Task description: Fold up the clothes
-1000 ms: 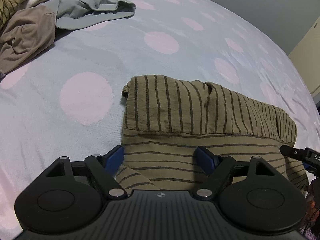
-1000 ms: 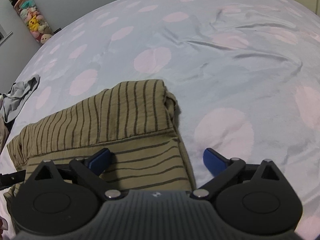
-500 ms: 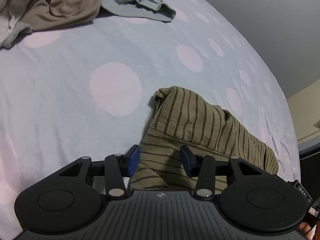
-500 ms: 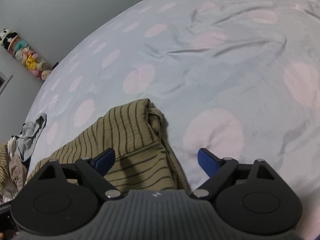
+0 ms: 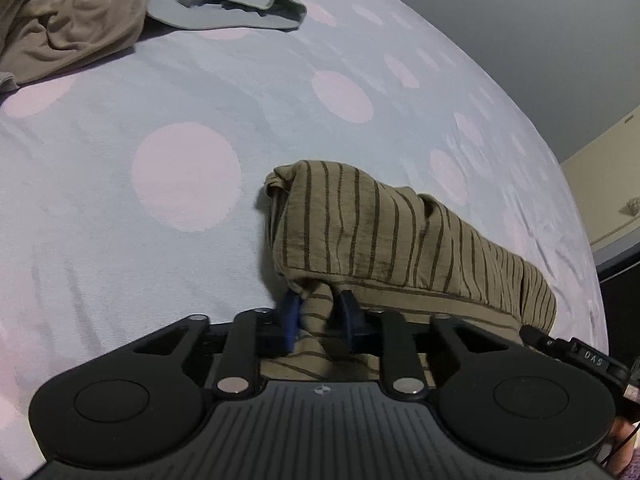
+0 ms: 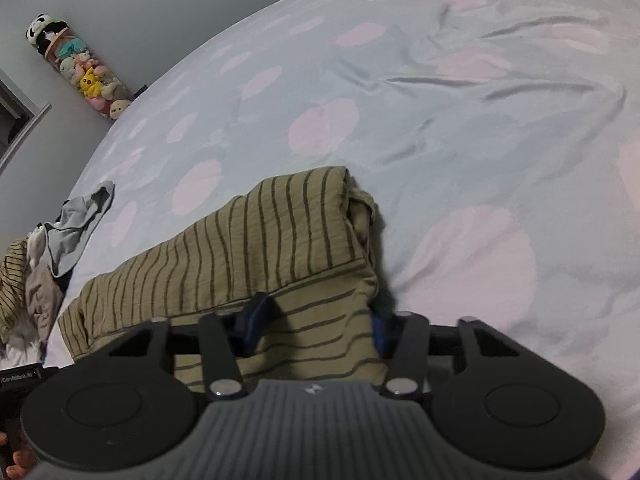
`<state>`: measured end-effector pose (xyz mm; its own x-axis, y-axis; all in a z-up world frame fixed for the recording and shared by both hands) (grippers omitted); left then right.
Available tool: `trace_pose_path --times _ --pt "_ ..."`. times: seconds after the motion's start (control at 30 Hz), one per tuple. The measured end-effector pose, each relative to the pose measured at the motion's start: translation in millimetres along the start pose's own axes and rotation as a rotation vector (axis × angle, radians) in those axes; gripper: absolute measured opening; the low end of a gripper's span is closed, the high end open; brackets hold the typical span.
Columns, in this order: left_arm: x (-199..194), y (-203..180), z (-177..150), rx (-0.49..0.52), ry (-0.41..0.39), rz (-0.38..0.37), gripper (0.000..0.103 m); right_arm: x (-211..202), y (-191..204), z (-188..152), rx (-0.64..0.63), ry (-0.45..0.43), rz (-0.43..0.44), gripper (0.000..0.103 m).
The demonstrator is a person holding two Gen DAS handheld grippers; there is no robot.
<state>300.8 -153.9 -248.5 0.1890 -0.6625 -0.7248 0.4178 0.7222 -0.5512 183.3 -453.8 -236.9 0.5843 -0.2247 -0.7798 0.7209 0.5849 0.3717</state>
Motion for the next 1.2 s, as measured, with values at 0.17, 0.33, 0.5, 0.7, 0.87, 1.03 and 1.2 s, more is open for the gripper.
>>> trace_pose_path --times 0.17,0.33,0.5,0.7,0.87,1.03,1.2 --pt "-14 -9 7 0.093 -0.147 0.097 0.049 1 0 0 0.017 0.006 0.014 0.054" --pt "4 -6 7 0.083 -0.098 0.067 0.064 1 -1 0 0.034 0.007 0.038 0.061" --pt "15 -11 3 0.105 -0.042 0.029 0.062 2 2 -1 0.017 0.008 0.047 0.07" --pt "19 -13 0 0.14 -0.025 0.025 0.045 3 8 -2 -0.032 0.014 0.055 0.066" --pt "21 -11 1 0.135 -0.017 0.005 0.021 3 14 -4 -0.068 0.022 0.068 0.038" --pt "19 -14 1 0.155 -0.024 -0.011 0.011 1 24 -7 -0.129 0.003 0.071 0.017" --pt "12 -20 1 0.183 -0.049 -0.014 0.009 -9 29 -7 -0.16 -0.034 0.06 0.015"
Point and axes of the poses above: each gripper's, at about its wrist camera, not at the fingertips, and x roughly the way its jaws point, y to its left, z to its top, the point moved 3 cm from there along x, roughly the way its jaws point, and after that the axes turned 7 degrees about -z, right-handed, at the moved point
